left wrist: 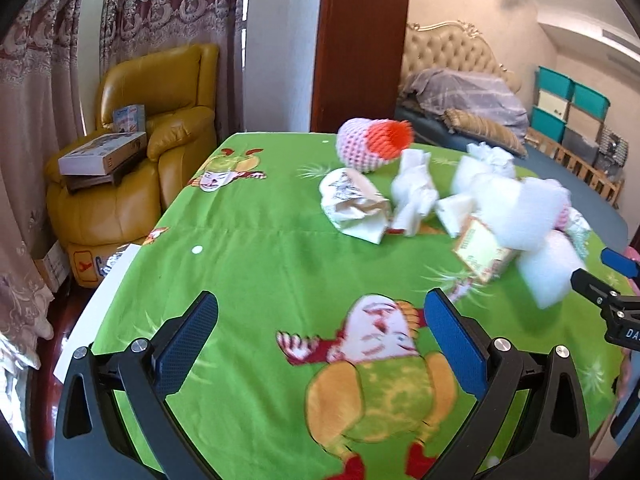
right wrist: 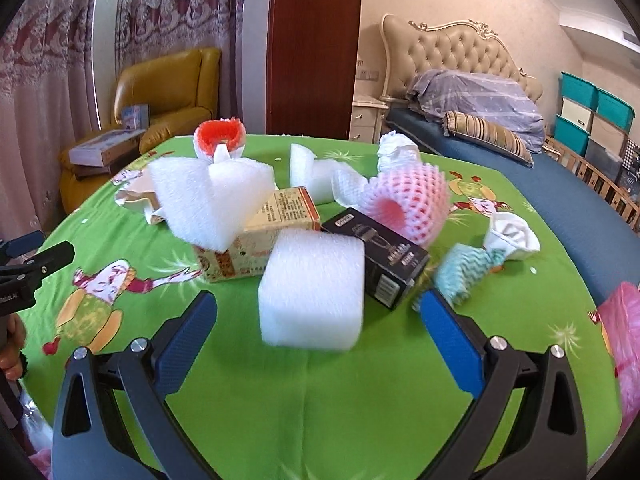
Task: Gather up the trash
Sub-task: 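Grasp the crumpled paper cup with the left tool while the right tool grasps the white foam block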
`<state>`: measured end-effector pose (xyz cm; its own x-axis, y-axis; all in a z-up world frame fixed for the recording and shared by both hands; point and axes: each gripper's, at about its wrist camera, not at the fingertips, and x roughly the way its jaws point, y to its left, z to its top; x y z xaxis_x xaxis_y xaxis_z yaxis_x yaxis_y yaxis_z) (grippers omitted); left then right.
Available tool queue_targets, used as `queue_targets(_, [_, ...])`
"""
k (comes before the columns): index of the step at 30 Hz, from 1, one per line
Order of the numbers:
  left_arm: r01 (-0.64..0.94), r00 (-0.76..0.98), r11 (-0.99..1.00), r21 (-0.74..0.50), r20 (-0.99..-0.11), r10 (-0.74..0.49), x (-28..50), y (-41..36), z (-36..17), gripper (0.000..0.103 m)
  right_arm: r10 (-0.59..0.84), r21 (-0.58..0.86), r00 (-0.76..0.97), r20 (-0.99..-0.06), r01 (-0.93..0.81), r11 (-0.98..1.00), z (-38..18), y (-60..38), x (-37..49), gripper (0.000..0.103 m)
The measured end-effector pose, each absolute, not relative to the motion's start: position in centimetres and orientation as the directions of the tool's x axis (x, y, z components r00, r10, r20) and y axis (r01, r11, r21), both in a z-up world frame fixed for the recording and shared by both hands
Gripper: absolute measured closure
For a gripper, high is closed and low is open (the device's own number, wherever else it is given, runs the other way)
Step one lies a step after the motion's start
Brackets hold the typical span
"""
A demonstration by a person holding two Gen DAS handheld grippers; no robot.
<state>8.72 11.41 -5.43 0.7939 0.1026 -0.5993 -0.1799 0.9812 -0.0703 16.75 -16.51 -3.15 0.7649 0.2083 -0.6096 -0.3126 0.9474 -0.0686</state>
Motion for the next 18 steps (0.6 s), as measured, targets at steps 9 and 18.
queue_targets(9, [-0.189,0.744,0.97,-0.15,-0.667,0.041,15.4,13.0,-6.3,0.006,0.191,-0.065,0.728,-0.658,-0.308,0.949,-4.3,-15.1,19.7,0.005])
queue_targets(18, [-0.187,0.738,0.964,-0.191,-0.674,0.01,20.2,12.7,-5.8,0.006,0.224,0.003,0.709,-0.669,-0.299,0.954,-5.0,-16.4,20.5,0.039])
